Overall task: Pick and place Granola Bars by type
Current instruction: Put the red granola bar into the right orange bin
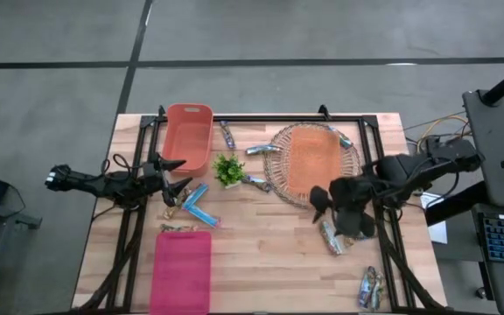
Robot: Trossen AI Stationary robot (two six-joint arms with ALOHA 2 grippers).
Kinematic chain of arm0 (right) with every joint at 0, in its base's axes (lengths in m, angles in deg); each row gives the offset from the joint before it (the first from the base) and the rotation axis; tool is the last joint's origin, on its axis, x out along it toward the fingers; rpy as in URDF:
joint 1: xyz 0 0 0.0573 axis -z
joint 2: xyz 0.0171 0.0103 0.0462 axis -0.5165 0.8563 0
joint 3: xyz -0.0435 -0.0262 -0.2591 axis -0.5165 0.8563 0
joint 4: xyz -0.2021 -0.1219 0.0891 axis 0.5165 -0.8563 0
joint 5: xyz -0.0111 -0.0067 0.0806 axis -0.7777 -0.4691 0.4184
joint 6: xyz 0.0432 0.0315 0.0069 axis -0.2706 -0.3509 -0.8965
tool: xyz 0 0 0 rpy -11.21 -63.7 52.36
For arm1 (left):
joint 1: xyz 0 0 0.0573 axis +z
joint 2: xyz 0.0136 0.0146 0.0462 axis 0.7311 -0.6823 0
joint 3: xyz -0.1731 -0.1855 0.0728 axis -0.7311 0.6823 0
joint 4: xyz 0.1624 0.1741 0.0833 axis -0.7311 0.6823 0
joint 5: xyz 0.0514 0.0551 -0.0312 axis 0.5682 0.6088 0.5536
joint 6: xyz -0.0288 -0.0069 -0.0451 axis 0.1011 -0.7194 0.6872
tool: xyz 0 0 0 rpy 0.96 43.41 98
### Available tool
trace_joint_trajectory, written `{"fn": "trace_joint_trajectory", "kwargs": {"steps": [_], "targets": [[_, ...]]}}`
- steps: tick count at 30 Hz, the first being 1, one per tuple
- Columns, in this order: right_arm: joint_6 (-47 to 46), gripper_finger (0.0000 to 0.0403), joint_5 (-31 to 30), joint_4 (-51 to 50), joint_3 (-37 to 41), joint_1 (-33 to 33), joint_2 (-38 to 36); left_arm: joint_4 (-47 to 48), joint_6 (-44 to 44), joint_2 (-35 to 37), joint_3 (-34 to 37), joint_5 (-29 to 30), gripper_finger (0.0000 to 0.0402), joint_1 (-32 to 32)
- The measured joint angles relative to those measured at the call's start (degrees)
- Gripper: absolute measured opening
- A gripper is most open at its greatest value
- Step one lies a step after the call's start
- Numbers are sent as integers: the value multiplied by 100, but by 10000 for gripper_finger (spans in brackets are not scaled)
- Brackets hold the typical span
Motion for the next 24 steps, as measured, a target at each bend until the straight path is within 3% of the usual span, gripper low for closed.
{"fn": "trace_joint_trajectory", "kwargs": {"steps": [10, 24], "targets": [[876, 327, -19, 46, 1135, -691, -7, 2, 0, 0, 2, 0, 312, 0], [1681, 325, -385, 1062, 2610, -778, -4, 0, 0, 0, 0, 2, 312, 1]]}}
